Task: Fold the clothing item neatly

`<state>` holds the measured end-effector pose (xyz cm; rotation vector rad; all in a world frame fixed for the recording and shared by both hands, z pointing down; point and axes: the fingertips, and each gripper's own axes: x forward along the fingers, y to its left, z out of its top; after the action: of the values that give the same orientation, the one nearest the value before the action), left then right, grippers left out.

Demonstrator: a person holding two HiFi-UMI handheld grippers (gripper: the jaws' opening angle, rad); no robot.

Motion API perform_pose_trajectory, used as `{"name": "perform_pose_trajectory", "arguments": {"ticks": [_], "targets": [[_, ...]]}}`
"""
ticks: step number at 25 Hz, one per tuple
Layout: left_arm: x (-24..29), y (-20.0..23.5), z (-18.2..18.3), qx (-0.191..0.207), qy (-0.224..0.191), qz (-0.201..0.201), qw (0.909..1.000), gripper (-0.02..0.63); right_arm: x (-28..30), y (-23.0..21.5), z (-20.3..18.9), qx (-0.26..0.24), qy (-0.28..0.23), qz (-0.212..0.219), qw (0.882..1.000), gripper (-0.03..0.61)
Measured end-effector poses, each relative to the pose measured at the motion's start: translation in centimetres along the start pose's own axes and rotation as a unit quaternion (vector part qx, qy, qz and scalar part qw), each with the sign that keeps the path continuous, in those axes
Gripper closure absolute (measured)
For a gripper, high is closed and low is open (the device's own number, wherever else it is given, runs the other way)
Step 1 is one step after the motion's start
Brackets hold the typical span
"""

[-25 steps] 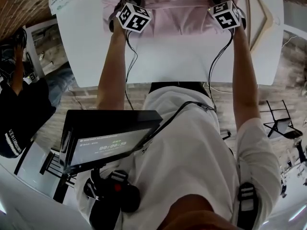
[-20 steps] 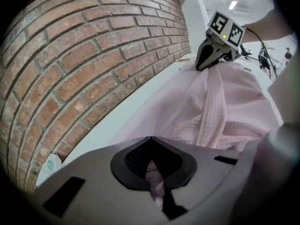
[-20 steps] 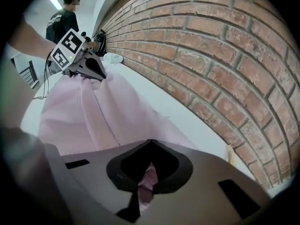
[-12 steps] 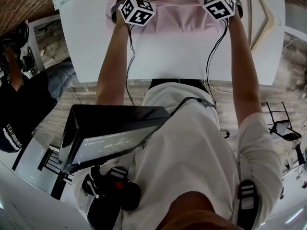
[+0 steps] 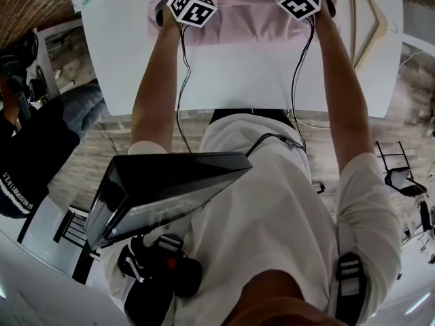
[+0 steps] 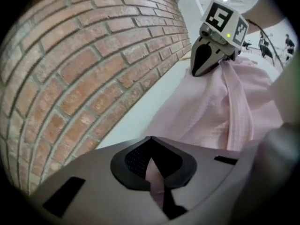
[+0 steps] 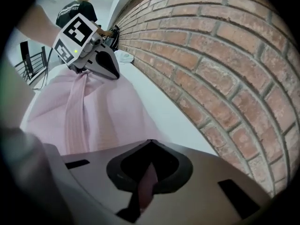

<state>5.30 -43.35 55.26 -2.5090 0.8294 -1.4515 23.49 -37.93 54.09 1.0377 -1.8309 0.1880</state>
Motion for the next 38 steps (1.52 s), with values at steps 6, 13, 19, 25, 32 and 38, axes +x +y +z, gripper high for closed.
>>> {"name": "perform_pose_trajectory", "arguments": {"ticks": [6, 13, 19, 25, 32, 38], "targets": [[-3.1, 5.5, -6.0, -0.053, 0.025, 0.057, 0.9967, 0.612, -4.9, -5.9, -6.0, 0.03, 0.009, -0.083, 0.996, 0.575], [-1.5, 6.3, -10.5, -0.039, 0.07, 0.067, 0.9945, 0.612, -3.4, -6.6, -10.6, 0.059, 0.037, -0.078, 0.995, 0.574], [-6.6, 5.8, -8.0, -0.066, -0.003, 0.099, 0.9929, 0.612, -6.7, -5.8, -9.8, 0.078, -0.011, -0.094, 0.993, 0.574], [-13.8, -4.3, -5.9, -0.042, -0.049, 0.044, 0.9969, 0.612, -14.6, 2.2, -10.5, 0.14, -0.082, -0.094, 0.982, 0.574], [-10.9, -8.1, -12.4, -0.068, 0.011, 0.032, 0.9971, 0.612, -13.0, 5.2, -17.7, 0.173, -0.038, -0.087, 0.98, 0.574], [-12.7, -5.0, -12.1, -0.198, -0.033, 0.053, 0.9782, 0.612, -13.0, 4.2, -19.4, 0.172, -0.03, -0.074, 0.982, 0.574]]}}
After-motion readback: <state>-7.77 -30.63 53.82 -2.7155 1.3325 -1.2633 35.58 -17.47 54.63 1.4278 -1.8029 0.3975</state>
